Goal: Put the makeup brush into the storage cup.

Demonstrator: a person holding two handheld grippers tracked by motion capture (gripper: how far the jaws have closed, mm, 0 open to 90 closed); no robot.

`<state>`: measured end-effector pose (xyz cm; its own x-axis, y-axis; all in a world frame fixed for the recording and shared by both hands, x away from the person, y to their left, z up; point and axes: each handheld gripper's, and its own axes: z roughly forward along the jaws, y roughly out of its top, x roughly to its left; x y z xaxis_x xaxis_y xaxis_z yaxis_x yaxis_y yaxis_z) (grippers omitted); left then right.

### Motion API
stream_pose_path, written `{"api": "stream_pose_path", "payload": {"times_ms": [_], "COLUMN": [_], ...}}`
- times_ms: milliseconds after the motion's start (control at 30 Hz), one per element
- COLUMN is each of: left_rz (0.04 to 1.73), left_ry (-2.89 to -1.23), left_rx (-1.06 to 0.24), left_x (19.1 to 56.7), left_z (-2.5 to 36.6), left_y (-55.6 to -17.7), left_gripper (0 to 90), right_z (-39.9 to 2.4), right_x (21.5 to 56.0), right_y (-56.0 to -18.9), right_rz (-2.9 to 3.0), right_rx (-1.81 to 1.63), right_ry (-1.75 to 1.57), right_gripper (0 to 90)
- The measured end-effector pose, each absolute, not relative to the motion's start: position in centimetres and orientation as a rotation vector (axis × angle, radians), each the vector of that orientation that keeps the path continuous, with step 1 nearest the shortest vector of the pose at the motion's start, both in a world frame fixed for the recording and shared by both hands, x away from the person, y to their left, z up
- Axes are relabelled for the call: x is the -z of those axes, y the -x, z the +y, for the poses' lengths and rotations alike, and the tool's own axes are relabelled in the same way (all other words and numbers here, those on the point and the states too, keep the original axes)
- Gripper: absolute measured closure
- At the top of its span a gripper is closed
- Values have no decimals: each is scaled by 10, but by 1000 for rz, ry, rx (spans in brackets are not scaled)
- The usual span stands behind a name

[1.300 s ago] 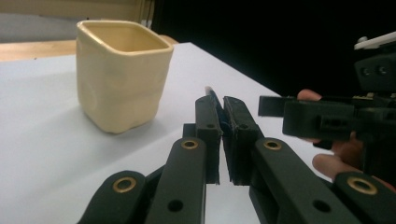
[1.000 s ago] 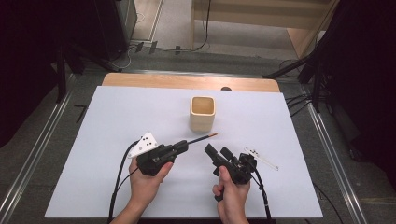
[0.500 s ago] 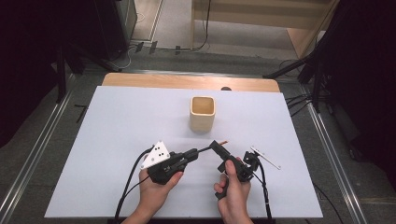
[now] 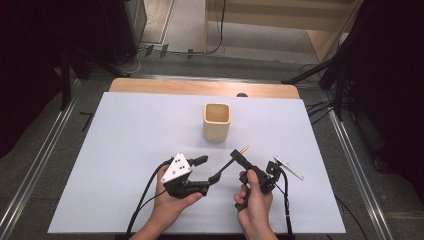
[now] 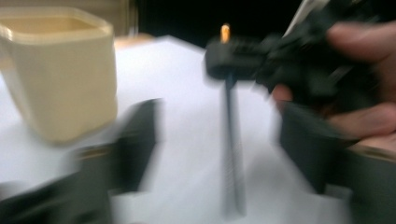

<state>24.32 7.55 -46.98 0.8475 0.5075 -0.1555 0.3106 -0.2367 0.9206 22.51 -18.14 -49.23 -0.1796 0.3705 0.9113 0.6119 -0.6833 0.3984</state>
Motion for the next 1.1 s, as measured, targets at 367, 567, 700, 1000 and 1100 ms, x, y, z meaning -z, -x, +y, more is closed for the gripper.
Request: {"api": "stream_pose_path", "payload": {"times_ms": [367, 567, 700, 1000, 1100], "left_rz": [604, 638, 653, 720, 732], "left_ry": [-1789, -1765, -1760, -1712, -1713], "left_rx": [-238, -271, -309, -394, -398], "left_x": [466, 467, 466, 468, 471], "left_z": [126, 154, 175, 222, 231], "left_y": [-251, -253, -254, -254, -253], "left_gripper": [0, 0, 0, 0, 0], "right_z": [-185, -182, -180, -185, -186], "right_x": [468, 459, 455, 447, 441], "right_y": [-222, -222, -223, -232, -239], "right_rz": [-1704, -1958, -2078, -2180, -2218], "right_rx": [2118, 2156, 2168, 2212, 2213], "right_ry": [1934, 1919, 1894, 1847, 1823], "right_gripper": [840, 841, 841, 841, 841]}}
